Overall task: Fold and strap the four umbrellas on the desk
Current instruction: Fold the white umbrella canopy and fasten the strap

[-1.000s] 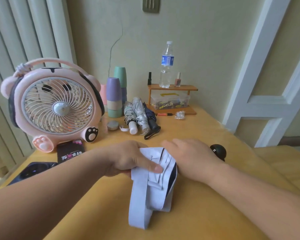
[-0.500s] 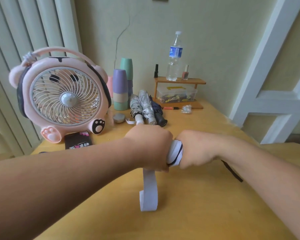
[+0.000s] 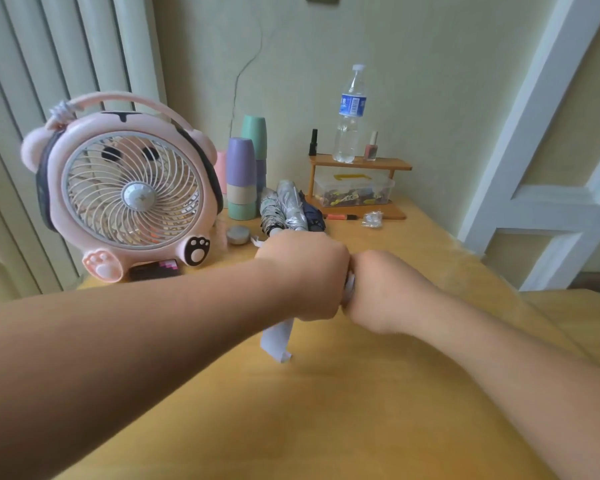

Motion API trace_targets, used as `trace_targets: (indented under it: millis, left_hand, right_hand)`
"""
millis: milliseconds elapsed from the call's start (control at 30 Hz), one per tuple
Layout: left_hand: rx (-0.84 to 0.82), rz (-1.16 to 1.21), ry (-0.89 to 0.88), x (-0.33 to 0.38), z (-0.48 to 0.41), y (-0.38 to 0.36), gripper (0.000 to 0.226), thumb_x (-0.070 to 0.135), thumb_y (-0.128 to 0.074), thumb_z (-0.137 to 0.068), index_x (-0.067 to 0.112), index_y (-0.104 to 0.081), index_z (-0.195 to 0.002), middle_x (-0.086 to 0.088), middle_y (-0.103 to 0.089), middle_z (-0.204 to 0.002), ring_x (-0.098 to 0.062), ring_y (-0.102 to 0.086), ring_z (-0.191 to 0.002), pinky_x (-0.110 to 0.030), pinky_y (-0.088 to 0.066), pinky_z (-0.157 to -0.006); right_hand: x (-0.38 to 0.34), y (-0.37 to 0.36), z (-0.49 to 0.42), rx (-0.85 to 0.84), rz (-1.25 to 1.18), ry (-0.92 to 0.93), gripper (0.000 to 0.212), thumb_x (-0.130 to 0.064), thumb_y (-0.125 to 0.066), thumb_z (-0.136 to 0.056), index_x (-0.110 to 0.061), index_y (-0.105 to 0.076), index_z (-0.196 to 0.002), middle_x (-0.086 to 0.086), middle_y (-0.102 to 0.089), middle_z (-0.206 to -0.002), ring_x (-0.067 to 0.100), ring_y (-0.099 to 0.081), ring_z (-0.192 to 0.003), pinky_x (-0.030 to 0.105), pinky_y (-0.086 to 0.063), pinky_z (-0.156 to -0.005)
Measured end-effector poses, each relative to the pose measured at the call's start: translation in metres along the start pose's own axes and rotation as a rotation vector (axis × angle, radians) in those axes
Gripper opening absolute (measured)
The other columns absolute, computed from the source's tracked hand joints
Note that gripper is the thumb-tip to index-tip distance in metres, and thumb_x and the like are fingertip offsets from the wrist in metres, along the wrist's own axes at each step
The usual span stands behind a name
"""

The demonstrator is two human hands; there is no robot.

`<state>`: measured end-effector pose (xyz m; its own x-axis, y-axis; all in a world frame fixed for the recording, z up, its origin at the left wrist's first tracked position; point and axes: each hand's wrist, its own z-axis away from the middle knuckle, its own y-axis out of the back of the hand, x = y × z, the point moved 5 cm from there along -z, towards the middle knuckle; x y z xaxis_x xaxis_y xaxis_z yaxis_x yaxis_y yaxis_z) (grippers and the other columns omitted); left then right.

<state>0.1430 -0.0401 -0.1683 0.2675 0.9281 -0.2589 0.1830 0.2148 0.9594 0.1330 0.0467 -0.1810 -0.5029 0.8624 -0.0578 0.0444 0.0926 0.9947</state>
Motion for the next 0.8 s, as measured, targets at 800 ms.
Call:
trace_targets:
  millis: [800]
  left_hand:
    - [0.618,-0.11,-0.581,0.007,0.004,0.007,0.048,0.047,-0.079,-0.067,0.016,-0.062,-0.1,-0.001,-0.058,-0.081,-0.026,-0.053,-0.066,-0.035,-0.039,-0.061]
  right_hand:
    - [0.01,-0.037,0.023,-0.381,-1.491,-0.111,0.022,0.002,-0.061,-0.064,0.001,-0.055,-0.085,0.015,-0.056,-0.071,0.018,-0.042,-0.045,0.023,-0.03,-0.042]
